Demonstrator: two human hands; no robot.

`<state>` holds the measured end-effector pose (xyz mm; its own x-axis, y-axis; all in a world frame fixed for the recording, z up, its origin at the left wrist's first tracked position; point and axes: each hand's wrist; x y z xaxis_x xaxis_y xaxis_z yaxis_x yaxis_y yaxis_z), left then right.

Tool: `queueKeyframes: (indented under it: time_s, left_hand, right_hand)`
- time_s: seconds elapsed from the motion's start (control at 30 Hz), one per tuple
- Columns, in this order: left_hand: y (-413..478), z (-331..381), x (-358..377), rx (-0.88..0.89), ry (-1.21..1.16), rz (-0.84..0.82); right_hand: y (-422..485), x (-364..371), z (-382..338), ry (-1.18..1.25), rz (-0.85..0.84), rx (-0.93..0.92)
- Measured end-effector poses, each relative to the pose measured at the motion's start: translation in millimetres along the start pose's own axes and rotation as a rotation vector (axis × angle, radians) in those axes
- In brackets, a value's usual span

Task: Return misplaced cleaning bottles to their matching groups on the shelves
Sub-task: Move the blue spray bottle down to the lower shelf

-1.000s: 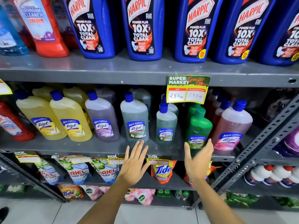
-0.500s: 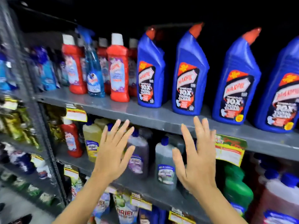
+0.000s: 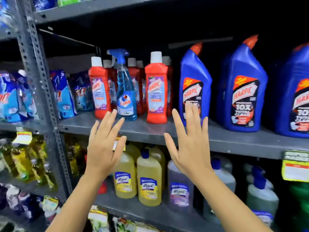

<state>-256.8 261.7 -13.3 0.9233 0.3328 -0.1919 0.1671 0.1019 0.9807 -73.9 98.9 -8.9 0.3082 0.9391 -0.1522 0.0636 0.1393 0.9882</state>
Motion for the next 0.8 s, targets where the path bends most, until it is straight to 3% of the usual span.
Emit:
queueKeyframes:
  time_s: [0.4, 0.6, 0.8]
  left_hand:
    - [0, -175, -35, 0.098, -0.077, -0.120]
    - [3, -205, -9, 0.023, -0.097, -0.203]
    - [1, -208, 25, 0.032, -0.037, -0.269]
  right_hand:
    - [31, 98, -131, -0.117, -0.047, 0.134]
    - [44, 129, -152, -0.052, -0.193, 0.142]
    - [67, 152, -142, -0.048, -0.298, 0.315]
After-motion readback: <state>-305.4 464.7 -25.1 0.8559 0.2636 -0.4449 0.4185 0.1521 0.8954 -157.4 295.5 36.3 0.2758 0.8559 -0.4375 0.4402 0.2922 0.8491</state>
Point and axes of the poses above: each hand's wrist, its own y-axis towards the middle knuckle, its own x-axis out of the palm, z = x × y, and after that the axes turned 14 degrees about z, right-handed
